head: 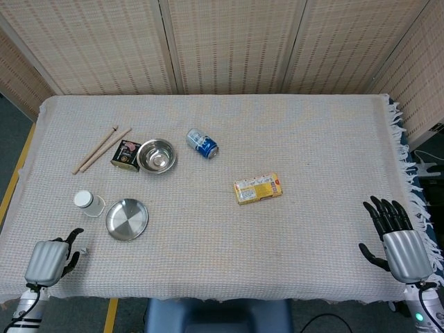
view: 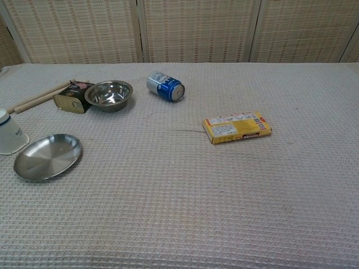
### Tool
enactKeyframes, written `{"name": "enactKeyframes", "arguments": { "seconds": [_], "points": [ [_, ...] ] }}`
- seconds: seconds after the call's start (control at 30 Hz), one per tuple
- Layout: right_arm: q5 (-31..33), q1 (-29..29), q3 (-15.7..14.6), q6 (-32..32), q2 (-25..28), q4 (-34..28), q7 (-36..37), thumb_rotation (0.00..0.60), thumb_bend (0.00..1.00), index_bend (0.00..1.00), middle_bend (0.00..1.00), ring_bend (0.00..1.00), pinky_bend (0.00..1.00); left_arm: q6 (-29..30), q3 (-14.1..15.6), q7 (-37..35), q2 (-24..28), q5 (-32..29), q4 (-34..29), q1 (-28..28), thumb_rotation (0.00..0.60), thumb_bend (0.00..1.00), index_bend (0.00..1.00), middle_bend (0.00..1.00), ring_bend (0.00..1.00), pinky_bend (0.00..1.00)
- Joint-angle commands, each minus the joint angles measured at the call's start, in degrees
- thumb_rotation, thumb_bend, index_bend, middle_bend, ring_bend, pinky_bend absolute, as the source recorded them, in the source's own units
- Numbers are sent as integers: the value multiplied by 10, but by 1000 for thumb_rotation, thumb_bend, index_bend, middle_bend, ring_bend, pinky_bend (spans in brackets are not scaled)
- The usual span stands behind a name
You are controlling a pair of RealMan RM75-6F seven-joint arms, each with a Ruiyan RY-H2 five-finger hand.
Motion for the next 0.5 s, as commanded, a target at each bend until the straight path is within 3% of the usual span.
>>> {"name": "enactKeyframes", "arguments": {
  "seconds": [0.03,0.5],
  "points": [
    [-9,-7,0,16,3,-4,-2,560,173,0,0,0,0,-10,-2,-5,-13,-6,15,-5,600,403,338,855,753,855],
    [-8,-10,-1,13,9,-11,-5,559,173,0,0,0,0,-60,-11,24,-50,-67,61,-12,600,378,387,880,776,869]
  ]
}}
